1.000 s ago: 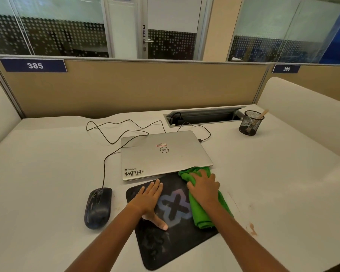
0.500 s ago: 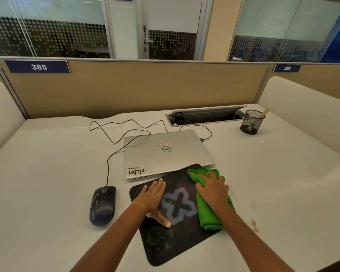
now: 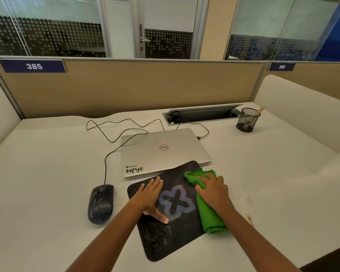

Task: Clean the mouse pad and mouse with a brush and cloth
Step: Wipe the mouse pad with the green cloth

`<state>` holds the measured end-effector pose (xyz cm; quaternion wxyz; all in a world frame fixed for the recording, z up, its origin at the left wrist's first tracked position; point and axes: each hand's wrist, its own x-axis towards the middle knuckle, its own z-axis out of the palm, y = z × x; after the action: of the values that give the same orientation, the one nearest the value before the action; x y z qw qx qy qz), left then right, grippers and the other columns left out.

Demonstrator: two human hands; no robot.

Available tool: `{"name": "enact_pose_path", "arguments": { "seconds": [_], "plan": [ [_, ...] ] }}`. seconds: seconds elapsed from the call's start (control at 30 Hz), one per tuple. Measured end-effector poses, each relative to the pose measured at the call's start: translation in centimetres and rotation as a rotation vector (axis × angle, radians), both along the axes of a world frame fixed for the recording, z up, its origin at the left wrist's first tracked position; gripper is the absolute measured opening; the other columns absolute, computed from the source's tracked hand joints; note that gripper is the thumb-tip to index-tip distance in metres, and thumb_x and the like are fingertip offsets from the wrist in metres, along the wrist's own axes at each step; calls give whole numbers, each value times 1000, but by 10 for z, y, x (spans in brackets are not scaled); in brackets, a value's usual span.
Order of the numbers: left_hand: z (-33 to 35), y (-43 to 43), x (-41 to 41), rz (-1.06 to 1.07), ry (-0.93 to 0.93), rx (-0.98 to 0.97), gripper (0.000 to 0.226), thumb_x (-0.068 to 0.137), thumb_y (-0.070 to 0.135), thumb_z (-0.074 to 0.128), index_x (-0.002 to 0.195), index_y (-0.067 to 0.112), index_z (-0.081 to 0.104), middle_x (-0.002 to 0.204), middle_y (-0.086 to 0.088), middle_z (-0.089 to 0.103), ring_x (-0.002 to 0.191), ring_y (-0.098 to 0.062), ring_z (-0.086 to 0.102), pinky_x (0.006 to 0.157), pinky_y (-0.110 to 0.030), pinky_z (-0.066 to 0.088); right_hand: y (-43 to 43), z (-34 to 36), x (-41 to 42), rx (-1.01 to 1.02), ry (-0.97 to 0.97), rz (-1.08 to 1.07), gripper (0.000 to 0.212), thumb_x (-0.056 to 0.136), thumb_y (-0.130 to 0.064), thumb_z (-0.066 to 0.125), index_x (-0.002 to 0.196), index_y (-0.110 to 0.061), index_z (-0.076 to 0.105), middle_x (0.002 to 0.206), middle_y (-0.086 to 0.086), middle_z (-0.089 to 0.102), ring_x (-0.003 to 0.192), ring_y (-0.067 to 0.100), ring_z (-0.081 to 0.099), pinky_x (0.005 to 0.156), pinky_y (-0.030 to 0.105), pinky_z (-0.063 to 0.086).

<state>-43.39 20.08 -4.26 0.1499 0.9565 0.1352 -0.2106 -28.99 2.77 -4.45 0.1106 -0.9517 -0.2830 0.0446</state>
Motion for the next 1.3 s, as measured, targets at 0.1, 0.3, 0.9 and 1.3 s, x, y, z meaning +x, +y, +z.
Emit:
{"name": "enact_pose_path", "arguments": {
  "seconds": [0.1, 0.3, 0.9, 1.3],
  "plan": [
    [1, -1, 0, -2, 3, 10, 124, 71, 58, 68, 146, 9, -19, 156, -7, -23, 144, -25, -19, 118, -44, -7, 4, -2, -26, 9, -34, 12, 45, 89, -43, 43, 134, -33, 42, 141, -1, 39, 118, 26, 37, 95, 37, 39],
    [1, 0, 1, -17, 19, 30, 127, 70, 61, 66, 145, 6, -20, 155, -8, -25, 144, -26, -18, 118, -44, -7, -7, -19, -75, 57, -60, 219, 46, 83, -49, 42, 128, -40, 43, 134, -9, 42, 113, 21, 38, 89, 33, 39],
    [5, -4, 0, 17, 47, 36, 123, 72, 58, 67, 146, 9, -18, 156, -7, -23, 145, -25, -17, 118, -45, -4, -22, -18, -100, 52, -16, 195, 50, 82, -50, 38, 131, -41, 39, 138, -11, 38, 118, 20, 34, 93, 34, 35],
    [11, -22, -3, 121, 58, 101, 113, 76, 47, 69, 149, 13, -10, 158, -7, -14, 146, -28, -8, 118, -47, 8, -43, -5, -60, 26, -44, -50, 48, 88, -46, 42, 134, -34, 39, 141, -2, 38, 122, 25, 36, 95, 35, 36]
  ]
}}
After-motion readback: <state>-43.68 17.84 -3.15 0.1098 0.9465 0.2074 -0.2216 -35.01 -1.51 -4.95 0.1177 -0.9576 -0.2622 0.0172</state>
